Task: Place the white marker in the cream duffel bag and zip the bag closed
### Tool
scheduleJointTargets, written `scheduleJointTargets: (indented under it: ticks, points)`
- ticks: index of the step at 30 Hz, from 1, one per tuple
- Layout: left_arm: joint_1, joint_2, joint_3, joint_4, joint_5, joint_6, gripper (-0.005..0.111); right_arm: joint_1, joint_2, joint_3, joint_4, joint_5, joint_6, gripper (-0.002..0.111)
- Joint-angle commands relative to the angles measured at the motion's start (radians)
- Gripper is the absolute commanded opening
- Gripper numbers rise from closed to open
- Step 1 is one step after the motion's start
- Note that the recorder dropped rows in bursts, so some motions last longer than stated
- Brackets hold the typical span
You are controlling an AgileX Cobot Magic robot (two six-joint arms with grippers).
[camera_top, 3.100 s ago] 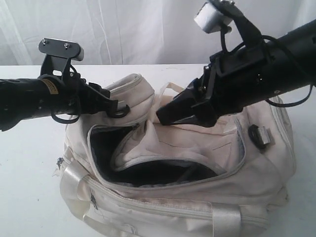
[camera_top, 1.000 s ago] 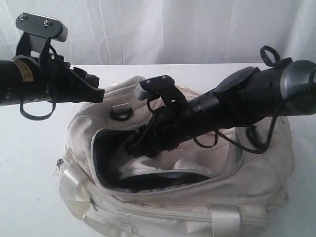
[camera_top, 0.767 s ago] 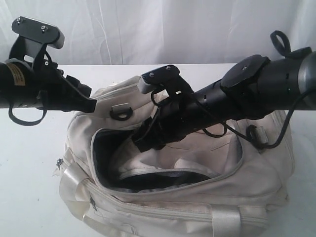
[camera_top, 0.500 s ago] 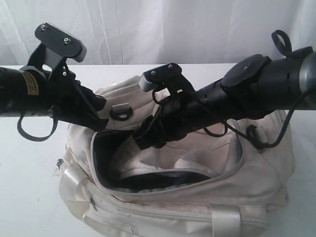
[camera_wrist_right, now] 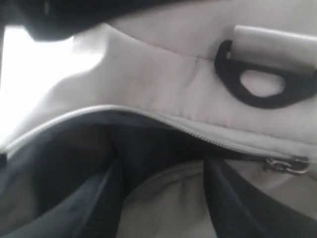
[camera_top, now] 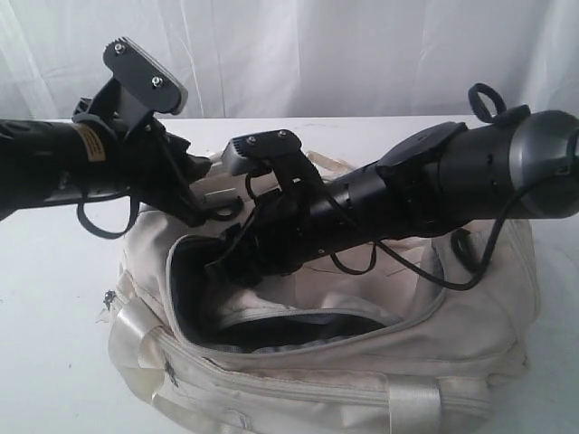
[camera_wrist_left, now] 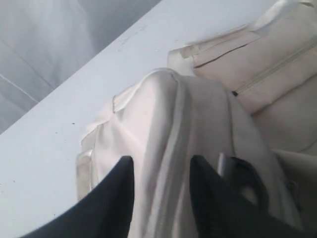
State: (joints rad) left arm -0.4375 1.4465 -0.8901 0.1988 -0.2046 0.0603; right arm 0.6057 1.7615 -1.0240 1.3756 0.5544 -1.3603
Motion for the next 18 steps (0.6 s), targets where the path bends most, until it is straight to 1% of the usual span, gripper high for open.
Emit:
scheduleJointTargets:
  ticks: [1, 6, 11, 18]
  points:
    - [0.037, 0.033, -0.052, -0.012, -0.011, 0.023, 0.046, 0.007, 0.018, -0.002, 0.025, -0.022, -0.024, 0.047]
    - [0.055, 0.105, -0.077, -0.012, -0.009, 0.023, 0.047, 0.014, 0.022, -0.004, 0.046, -0.022, -0.034, 0.047]
    - [0.055, 0.163, -0.079, -0.014, -0.057, 0.01, 0.046, 0.016, 0.026, -0.037, 0.049, -0.007, -0.034, 0.047]
    - [0.055, 0.172, -0.079, -0.016, -0.061, -0.001, 0.044, 0.016, 0.069, -0.072, 0.049, 0.025, -0.027, 0.047]
